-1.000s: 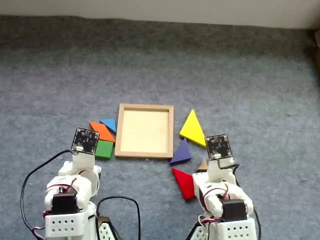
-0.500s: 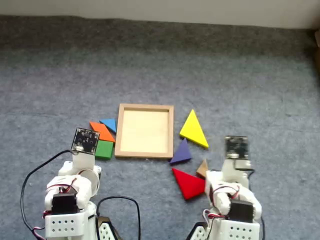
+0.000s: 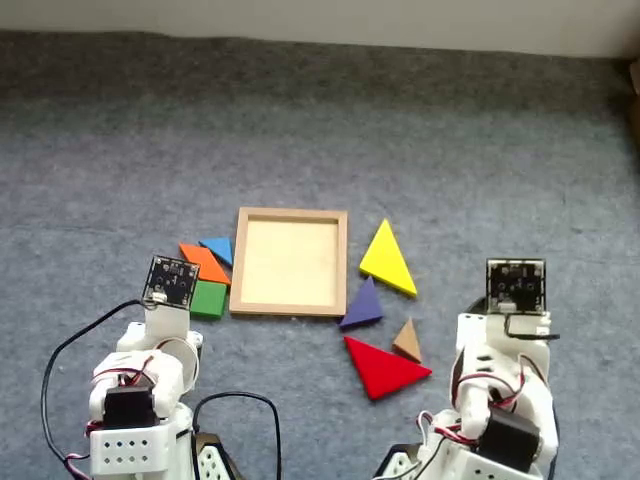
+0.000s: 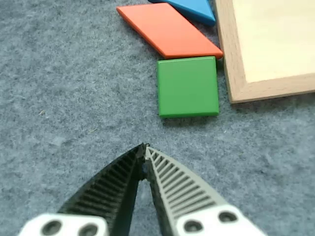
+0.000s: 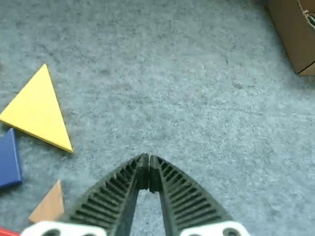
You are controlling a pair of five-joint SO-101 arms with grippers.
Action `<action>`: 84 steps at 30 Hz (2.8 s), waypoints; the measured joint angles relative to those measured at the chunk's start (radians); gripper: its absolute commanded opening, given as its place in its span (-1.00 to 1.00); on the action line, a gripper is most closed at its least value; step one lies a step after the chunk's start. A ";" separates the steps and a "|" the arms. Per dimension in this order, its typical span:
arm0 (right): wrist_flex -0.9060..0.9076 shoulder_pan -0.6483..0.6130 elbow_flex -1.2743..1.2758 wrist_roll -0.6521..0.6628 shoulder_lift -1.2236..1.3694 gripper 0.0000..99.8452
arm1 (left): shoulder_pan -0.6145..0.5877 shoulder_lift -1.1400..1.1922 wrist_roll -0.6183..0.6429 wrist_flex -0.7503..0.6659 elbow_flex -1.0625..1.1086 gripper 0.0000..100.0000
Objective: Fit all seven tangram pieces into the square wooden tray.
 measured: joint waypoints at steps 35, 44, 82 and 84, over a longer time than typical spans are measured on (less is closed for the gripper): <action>-0.152 -0.621 -0.721 -0.170 1.485 -0.38 | 0.000 0.000 0.000 0.000 0.000 -0.99; -0.058 -0.620 -0.977 -0.170 1.775 -0.38 | 0.000 0.000 0.000 0.000 0.000 -0.99; -0.087 -0.617 -1.062 -0.173 2.007 -0.38 | 0.000 0.000 0.000 0.000 0.000 -0.99; -0.068 -0.617 -1.063 -0.173 2.007 -0.38 | 0.000 0.000 0.000 0.000 0.000 -0.99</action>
